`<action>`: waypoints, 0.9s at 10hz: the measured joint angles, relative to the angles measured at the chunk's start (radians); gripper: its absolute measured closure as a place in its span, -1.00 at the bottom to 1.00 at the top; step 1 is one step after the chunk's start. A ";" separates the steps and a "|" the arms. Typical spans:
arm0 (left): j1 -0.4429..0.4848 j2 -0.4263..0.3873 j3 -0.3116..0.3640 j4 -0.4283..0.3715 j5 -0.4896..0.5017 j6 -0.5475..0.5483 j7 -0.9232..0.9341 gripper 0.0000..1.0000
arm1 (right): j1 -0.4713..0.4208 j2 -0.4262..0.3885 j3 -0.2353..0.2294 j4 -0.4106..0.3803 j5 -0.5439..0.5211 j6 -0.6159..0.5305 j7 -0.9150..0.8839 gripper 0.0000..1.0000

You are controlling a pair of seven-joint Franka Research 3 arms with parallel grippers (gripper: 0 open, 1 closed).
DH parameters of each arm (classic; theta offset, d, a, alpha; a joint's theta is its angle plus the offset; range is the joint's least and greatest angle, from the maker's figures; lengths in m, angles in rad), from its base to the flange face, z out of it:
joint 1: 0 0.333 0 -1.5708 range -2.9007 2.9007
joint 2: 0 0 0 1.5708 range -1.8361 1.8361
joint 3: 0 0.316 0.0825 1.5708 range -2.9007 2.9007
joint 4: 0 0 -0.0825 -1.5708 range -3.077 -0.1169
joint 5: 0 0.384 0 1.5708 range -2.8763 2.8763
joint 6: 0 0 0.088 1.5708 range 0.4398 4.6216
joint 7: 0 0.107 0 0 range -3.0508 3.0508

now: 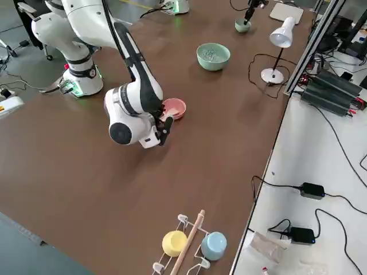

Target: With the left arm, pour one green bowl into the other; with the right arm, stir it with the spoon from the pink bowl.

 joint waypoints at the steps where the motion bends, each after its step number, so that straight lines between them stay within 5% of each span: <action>1: 0.000 0.000 0.000 0.000 0.000 0.000 0.000 0.59 | 0.000 0.008 0.000 0.000 0.001 0.000 0.000 -0.33; 3: 0.000 -0.004 -0.001 0.000 0.000 -0.001 -0.001 0.91 | 0.000 0.013 0.000 0.002 0.001 0.000 0.000 -0.20; 7: 0.008 -0.036 0.000 0.013 0.000 -0.021 -0.037 0.91 | 0.000 0.033 0.000 0.014 0.002 0.000 -0.047 0.00; 9: 0.006 -0.094 -0.001 0.068 0.000 -0.121 -0.133 0.91 | -0.001 0.034 0.000 0.021 0.002 0.000 -0.049 0.00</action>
